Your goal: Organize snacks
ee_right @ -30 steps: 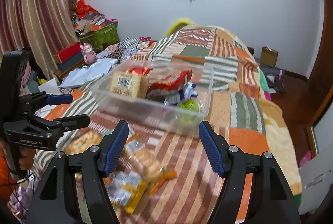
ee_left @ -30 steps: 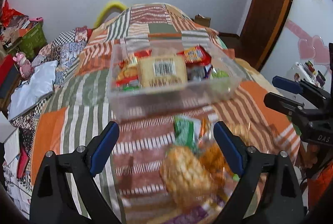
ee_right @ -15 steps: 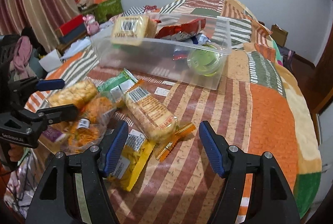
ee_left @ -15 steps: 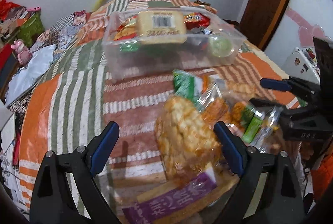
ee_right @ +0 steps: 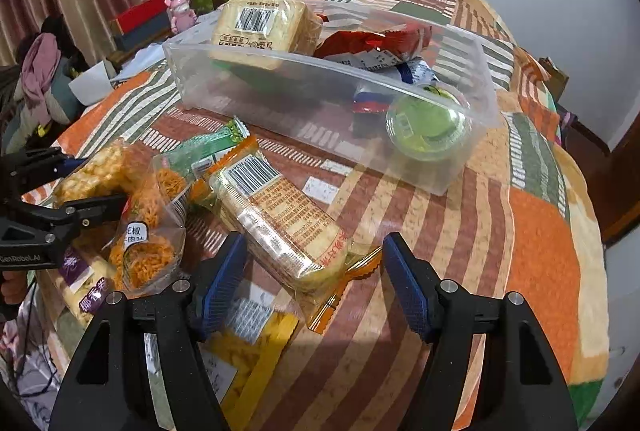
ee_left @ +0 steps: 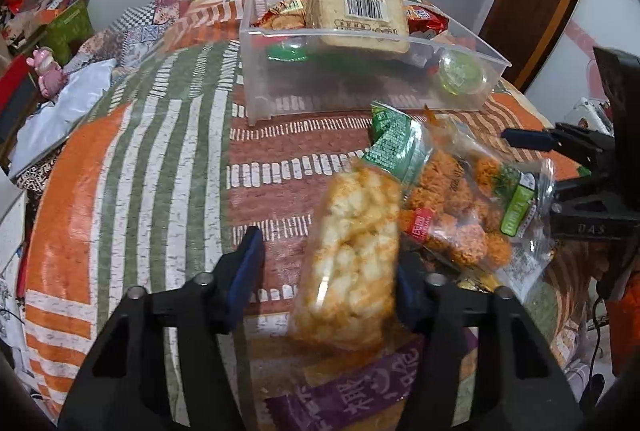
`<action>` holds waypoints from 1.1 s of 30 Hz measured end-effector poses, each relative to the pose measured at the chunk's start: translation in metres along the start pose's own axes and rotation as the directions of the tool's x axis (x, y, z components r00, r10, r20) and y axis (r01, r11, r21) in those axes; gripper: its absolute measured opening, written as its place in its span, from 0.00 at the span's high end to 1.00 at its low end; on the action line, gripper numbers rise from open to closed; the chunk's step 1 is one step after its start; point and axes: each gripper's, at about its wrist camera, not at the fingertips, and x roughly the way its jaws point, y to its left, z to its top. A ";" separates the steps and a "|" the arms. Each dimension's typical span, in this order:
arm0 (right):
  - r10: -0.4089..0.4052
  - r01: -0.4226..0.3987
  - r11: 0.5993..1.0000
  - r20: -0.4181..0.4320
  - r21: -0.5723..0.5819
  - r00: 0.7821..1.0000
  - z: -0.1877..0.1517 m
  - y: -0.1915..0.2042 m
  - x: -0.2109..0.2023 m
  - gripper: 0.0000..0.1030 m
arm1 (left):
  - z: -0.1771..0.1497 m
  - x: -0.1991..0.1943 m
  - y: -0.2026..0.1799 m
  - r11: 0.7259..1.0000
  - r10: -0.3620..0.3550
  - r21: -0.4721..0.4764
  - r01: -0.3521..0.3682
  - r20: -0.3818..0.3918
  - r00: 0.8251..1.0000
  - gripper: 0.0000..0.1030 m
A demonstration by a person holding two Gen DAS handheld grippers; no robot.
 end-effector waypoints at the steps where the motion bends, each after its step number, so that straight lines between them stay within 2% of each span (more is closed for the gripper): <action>1: 0.001 -0.001 1.000 -0.003 -0.007 1.000 0.003 0.000 0.001 0.34 | 0.000 0.001 0.000 1.000 -0.002 -0.001 0.002 -0.002 1.000 0.57; 3: -0.002 0.002 1.000 -0.012 -0.016 1.000 0.006 -0.001 0.004 0.34 | -0.001 0.003 0.001 1.000 -0.013 -0.008 0.013 -0.007 1.000 0.65; 11: 0.022 -0.023 0.999 -0.029 -0.028 0.999 0.015 0.002 0.016 0.34 | -0.005 -0.002 0.008 1.000 0.004 -0.016 -0.003 0.023 1.000 0.66; 19: -0.010 0.009 1.000 -0.020 -0.014 1.000 0.023 0.001 0.020 0.35 | -0.006 -0.003 0.014 0.999 0.008 -0.038 -0.007 0.033 0.999 0.66; 23: -0.009 0.008 1.000 -0.006 -0.016 1.000 0.024 0.002 0.019 0.56 | -0.005 -0.005 0.012 0.999 0.012 -0.033 -0.011 0.043 0.999 0.66; 28: -0.001 0.001 1.000 0.017 -0.010 1.000 0.022 0.000 0.015 0.67 | -0.003 -0.011 0.012 0.999 0.014 -0.038 -0.012 0.057 0.998 0.66; 29: -0.002 0.002 1.000 0.027 -0.008 1.000 0.021 0.000 0.013 0.74 | -0.003 -0.012 0.012 0.999 0.014 -0.039 -0.011 0.060 0.998 0.66; 33: 0.006 -0.006 1.000 0.053 -0.001 0.999 0.016 -0.001 0.004 0.76 | 0.000 -0.018 0.010 0.999 0.020 -0.035 -0.018 0.074 0.997 0.66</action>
